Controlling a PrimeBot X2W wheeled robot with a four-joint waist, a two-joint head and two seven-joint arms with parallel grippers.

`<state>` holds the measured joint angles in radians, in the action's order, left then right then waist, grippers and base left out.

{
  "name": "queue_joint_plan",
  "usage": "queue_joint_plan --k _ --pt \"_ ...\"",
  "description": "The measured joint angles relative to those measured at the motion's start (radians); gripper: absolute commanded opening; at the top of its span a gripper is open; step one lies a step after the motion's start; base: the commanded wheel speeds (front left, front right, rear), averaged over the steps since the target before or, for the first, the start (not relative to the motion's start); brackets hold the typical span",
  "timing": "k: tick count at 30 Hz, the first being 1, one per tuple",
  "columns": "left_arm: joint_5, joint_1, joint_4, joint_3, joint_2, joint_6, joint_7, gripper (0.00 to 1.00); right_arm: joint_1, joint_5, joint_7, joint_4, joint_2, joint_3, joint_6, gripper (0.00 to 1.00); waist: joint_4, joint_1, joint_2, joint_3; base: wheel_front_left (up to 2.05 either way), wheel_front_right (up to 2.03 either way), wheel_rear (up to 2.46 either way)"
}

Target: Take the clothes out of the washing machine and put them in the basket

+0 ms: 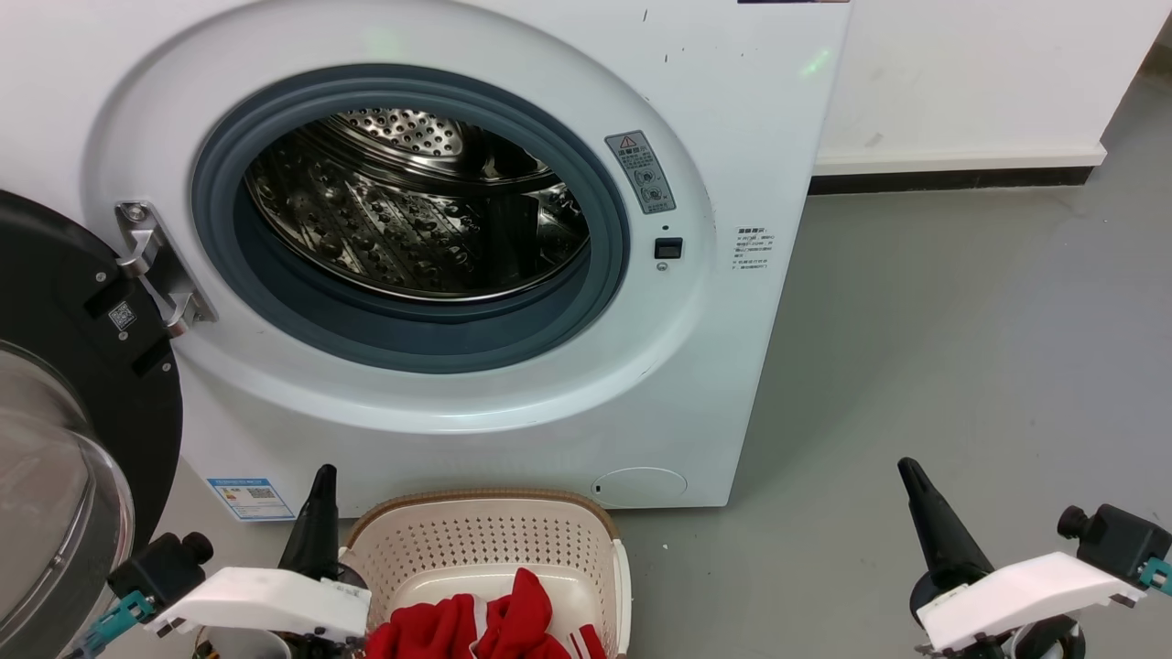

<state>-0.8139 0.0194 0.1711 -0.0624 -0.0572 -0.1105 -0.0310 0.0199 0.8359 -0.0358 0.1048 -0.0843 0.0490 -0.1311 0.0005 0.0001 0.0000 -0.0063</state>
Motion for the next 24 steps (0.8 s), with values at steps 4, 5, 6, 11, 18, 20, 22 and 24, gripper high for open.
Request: queue_joint_plan --k 4,5,6,11,18,20,22,24 --pt "-0.053 0.007 0.005 -0.003 0.0 -0.001 0.01 0.0 -0.007 0.056 0.0 0.009 -0.001 -0.005 0.0 0.0 0.0 0.0 0.0 0.0 0.0 0.0 0.0" --pt "-0.066 0.007 0.007 -0.004 0.001 -0.001 0.011 0.0 -0.011 0.068 0.0 0.011 -0.001 -0.007 0.0 0.0 0.0 0.0 0.0 0.001 0.0 0.0 0.0" --pt "-0.091 0.008 0.01 -0.006 0.001 -0.002 0.016 0.0 -0.019 0.095 -0.001 0.016 -0.001 -0.009 0.0 0.0 0.0 0.0 0.0 0.001 0.0 0.0 0.0" --pt "-0.177 0.017 0.019 -0.01 0.001 -0.004 0.032 0.0 -0.024 0.185 -0.003 0.03 -0.002 -0.021 0.0 0.0 0.0 0.0 0.0 0.002 0.0 0.0 0.0" --pt "-0.258 0.028 0.025 -0.015 0.002 -0.005 0.046 0.0 -0.041 0.267 -0.007 0.044 -0.003 -0.032 0.0 0.0 0.0 0.0 0.0 0.002 0.0 0.0 0.0" --pt "-0.279 0.029 0.027 -0.016 0.002 -0.005 0.051 0.0 -0.042 0.29 -0.009 0.048 -0.003 -0.035 0.0 0.0 0.0 0.0 0.0 0.003 0.0 0.0 0.0" --pt "-0.302 0.03 0.029 -0.017 0.002 -0.005 0.055 0.0 -0.043 0.312 -0.01 0.053 -0.003 -0.038 0.0 0.0 0.0 0.0 0.0 0.003 0.0 0.0 0.0" --pt "-0.343 0.033 0.032 -0.021 0.002 -0.006 0.063 0.0 -0.049 0.356 -0.011 0.059 -0.003 -0.043 0.0 0.0 0.0 0.0 0.0 0.003 0.0 0.0 0.0"
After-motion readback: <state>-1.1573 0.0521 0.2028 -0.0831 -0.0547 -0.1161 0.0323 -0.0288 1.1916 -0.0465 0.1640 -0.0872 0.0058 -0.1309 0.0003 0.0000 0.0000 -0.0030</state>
